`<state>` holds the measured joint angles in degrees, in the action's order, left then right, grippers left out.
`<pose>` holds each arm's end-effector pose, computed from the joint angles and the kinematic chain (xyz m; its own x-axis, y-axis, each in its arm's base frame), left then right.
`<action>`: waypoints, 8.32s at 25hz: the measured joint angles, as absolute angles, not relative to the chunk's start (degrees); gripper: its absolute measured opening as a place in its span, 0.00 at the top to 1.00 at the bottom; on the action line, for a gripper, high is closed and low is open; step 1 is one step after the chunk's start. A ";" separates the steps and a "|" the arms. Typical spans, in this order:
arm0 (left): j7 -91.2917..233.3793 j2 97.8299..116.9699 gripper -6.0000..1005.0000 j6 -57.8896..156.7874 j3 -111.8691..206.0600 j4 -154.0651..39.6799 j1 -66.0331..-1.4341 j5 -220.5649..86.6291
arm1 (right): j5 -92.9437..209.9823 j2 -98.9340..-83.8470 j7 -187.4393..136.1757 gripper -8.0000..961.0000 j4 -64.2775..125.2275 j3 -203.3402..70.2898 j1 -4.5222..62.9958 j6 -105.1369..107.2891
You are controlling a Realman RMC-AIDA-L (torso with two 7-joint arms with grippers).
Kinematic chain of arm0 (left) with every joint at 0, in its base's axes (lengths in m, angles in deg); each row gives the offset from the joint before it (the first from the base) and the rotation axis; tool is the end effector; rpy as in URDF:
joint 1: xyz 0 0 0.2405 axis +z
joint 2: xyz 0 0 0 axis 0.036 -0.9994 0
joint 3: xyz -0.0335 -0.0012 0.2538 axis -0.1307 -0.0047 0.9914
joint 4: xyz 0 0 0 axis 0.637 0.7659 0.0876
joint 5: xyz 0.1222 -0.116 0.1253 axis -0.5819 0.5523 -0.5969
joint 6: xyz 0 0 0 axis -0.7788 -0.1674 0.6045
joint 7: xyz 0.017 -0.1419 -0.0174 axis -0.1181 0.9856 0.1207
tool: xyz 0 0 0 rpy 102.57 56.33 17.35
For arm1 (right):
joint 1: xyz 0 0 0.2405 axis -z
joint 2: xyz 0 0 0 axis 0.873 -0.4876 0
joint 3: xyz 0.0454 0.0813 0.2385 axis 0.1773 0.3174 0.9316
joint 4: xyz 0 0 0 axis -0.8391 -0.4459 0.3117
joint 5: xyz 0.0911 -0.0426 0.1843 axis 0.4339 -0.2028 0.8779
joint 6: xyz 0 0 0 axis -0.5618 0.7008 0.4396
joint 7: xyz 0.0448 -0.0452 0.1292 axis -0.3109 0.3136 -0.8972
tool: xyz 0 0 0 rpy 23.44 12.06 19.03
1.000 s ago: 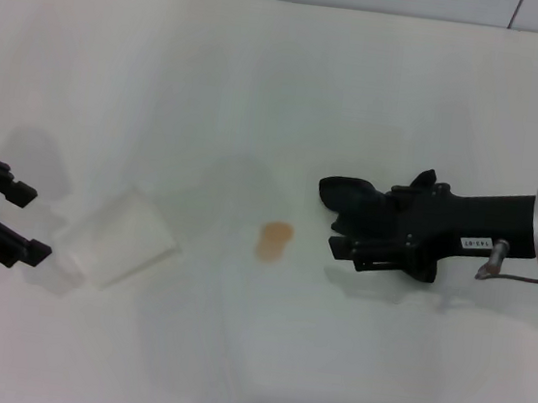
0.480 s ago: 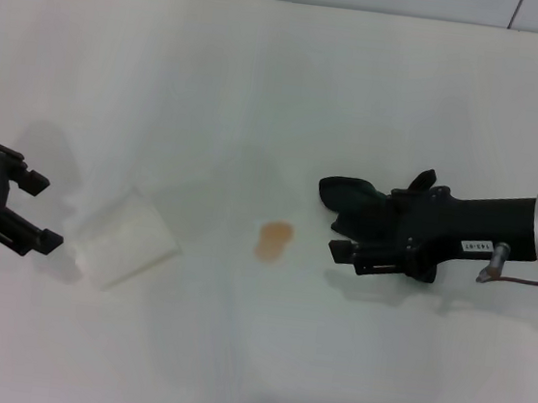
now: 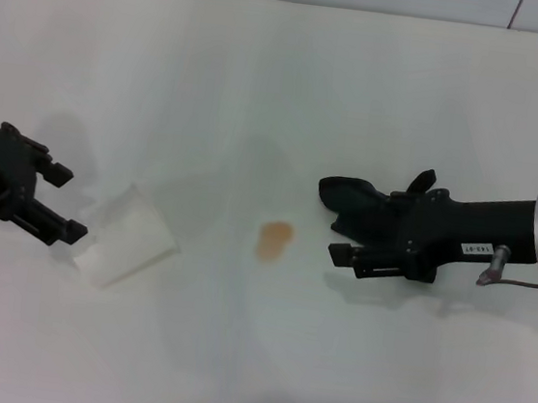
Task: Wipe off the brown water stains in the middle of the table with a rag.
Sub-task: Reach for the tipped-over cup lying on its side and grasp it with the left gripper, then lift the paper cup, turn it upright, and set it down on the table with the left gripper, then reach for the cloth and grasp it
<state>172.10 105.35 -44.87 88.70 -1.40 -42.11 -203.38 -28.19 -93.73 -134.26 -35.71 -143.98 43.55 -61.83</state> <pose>-0.2483 0.3577 0.0695 0.8851 0.4255 -0.1885 0.3988 -0.9023 -0.1639 0.2022 0.3159 -0.0187 0.8507 -0.4208 -0.3151 -0.4785 -0.8680 -0.1328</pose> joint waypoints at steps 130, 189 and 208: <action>119.55 111.51 0.34 -13.26 83.15 -33.32 -28.34 -155.88 | -28.60 -93.82 -125.33 0.19 -31.73 -142.39 43.58 -62.43; 124.36 111.71 0.12 -20.15 83.54 -19.64 -11.62 -155.61 | -26.35 -93.90 -124.36 0.19 -33.74 -150.23 44.82 -59.96; 137.27 109.01 0.12 -40.48 78.53 -0.64 -10.02 -152.93 | -22.77 -93.81 -127.37 0.19 -37.33 -150.08 43.77 -60.84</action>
